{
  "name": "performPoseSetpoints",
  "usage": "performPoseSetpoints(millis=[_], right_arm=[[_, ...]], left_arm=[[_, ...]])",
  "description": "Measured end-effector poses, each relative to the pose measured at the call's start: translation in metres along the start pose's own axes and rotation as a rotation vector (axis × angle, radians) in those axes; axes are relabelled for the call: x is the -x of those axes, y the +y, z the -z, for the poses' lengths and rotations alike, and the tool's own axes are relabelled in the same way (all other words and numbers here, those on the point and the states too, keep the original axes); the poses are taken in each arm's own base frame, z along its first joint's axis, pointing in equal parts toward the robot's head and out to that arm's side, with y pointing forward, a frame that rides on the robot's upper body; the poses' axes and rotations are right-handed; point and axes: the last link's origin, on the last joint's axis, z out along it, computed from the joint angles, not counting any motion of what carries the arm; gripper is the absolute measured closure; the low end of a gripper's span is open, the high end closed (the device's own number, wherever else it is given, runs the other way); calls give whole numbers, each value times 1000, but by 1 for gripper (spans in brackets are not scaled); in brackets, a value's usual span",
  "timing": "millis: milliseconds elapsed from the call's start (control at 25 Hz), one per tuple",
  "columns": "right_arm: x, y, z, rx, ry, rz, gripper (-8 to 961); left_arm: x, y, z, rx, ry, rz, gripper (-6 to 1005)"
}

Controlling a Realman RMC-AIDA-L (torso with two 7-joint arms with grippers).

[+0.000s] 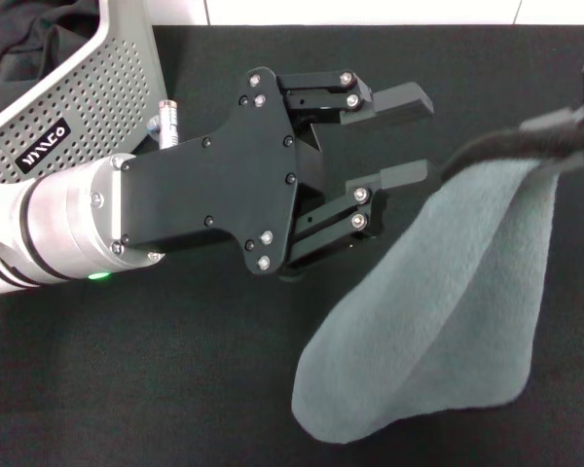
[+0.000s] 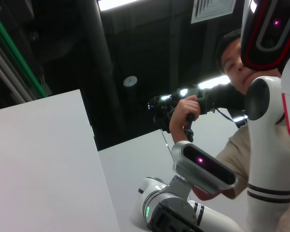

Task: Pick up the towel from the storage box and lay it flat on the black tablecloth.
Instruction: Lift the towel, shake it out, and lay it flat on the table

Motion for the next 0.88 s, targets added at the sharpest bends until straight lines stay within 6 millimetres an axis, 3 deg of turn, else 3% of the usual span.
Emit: performPoseSetpoints(millis=[280, 880], right_arm=[[0, -2, -10, 39, -16, 11, 928], [1, -8, -11, 15, -23, 24, 927]], left_arm=[[0, -1, -4, 29, -5, 1, 670], [10, 12, -14, 169, -45, 66, 671]])
